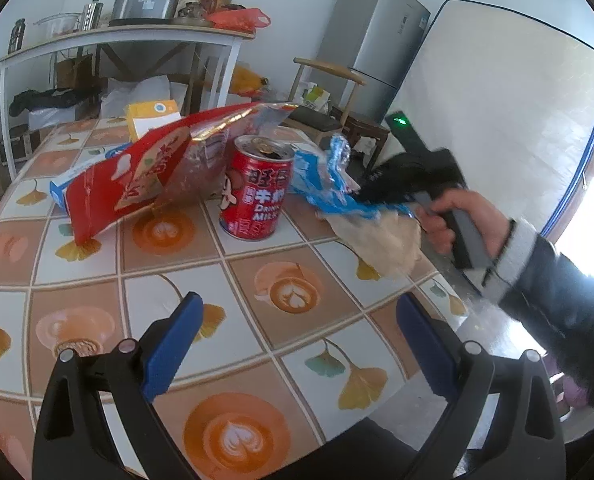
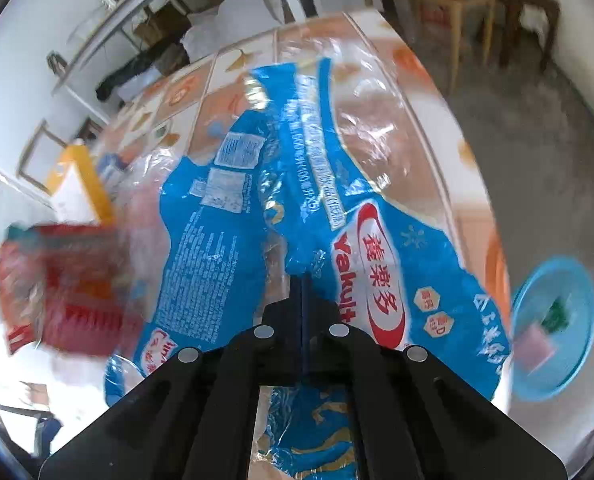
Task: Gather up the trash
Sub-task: 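Grasp the blue Yakult plastic wrap with the right gripper and lift it, then grasp the tan crumpled paper with the left gripper while the right holds the wrap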
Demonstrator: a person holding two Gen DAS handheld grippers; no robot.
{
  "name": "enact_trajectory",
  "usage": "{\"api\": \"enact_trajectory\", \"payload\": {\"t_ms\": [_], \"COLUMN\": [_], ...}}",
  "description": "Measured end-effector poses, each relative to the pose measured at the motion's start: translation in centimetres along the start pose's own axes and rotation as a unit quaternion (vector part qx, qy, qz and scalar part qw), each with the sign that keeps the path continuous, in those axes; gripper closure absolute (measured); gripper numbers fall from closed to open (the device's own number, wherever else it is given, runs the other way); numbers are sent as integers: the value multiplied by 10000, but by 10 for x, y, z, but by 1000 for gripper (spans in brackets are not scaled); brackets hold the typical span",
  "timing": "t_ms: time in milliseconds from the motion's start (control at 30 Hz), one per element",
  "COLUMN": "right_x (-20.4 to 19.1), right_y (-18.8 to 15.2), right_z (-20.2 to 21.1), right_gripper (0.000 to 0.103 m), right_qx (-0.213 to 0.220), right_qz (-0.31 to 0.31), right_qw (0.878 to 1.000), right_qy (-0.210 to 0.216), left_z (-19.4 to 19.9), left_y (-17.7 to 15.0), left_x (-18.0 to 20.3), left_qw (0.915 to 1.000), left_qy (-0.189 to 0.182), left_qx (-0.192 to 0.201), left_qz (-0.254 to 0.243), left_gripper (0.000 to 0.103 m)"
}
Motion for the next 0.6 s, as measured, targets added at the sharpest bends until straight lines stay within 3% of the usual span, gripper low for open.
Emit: {"api": "enact_trajectory", "payload": {"t_ms": [233,367,600], "right_x": [-24,-45,-50], "right_y": [-79,-106,-91], "right_z": [20,24,64], "right_gripper": [103,103,103], "right_qx": [-176,-189,424], "right_qz": [-245,-324,-713], "right_qw": [9970,9924,9763], "right_qy": [711,1175,2001], "left_z": [1,-4,-15], "left_y": [-21,-39,-48], "left_x": [18,29,41], "left_qw": [9995,9988,9978], "left_qy": [-239,-312,-440], "left_qx": [-185,-375,-483], "left_qz": [-20,-100,-102], "left_gripper": [8,8,13]}}
Point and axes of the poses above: each gripper's, at about its wrist camera, not at the fingertips, and z roughly against the way its jaws point, x to its right, y to its top, the point moved 10 cm from there along -z, roughly the way its jaws point, and after that the axes turned 6 degrees about -y, right-handed, at the moved point
